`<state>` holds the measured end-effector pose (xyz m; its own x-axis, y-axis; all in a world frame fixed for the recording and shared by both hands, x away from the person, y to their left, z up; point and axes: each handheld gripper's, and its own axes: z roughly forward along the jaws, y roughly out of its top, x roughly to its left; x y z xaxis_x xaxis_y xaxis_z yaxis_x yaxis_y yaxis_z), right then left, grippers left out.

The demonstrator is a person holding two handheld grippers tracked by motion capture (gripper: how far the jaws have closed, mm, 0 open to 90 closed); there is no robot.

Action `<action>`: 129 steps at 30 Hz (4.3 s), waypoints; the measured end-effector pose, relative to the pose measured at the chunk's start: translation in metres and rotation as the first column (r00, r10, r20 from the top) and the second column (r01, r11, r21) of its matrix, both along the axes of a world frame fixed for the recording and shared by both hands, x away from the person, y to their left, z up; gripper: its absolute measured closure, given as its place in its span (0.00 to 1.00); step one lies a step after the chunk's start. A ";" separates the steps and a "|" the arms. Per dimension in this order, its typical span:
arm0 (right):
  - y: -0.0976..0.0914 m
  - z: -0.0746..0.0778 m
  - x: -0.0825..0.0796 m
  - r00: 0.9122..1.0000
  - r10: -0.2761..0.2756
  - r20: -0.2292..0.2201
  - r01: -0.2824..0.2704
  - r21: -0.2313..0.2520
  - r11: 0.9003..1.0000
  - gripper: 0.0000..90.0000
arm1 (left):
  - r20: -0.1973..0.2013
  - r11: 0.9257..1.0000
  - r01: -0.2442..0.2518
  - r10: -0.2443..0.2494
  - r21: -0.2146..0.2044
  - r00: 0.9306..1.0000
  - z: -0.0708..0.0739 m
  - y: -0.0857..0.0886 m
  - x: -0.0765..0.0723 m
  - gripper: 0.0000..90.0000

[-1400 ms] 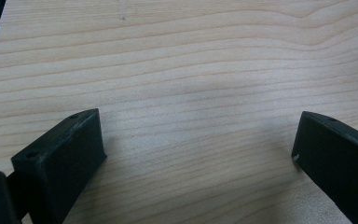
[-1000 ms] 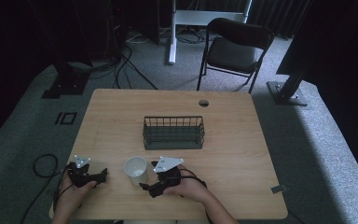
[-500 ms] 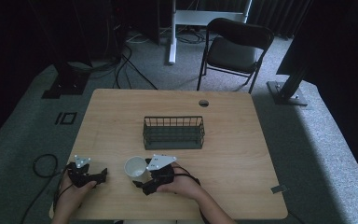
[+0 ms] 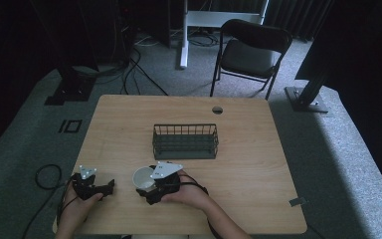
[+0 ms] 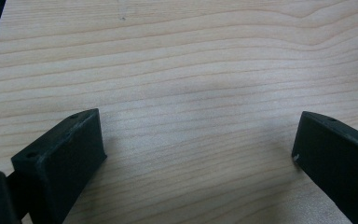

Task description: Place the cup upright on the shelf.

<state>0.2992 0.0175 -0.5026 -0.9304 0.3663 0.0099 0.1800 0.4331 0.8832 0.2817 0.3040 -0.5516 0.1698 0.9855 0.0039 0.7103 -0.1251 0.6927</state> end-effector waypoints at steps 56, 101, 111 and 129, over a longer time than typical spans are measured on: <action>-0.033 0.081 0.022 0.994 -0.105 0.013 0.103 0.114 0.988 0.21 | -0.001 1.000 0.000 0.000 0.000 1.000 0.000 0.000 0.000 0.03; -0.122 0.080 0.105 0.804 -0.594 0.025 0.584 0.154 0.797 0.22 | 0.000 1.000 0.000 0.000 0.000 1.000 0.000 0.000 0.000 0.03; -0.126 0.061 0.115 0.787 -0.617 0.010 0.611 0.117 0.783 0.22 | 0.000 1.000 0.000 0.000 0.000 1.000 0.000 0.000 0.000 0.03; -0.125 0.038 0.114 0.789 -0.613 0.020 0.611 0.076 0.788 0.21 | 0.000 1.000 0.000 0.000 0.000 1.000 0.000 0.000 0.000 0.03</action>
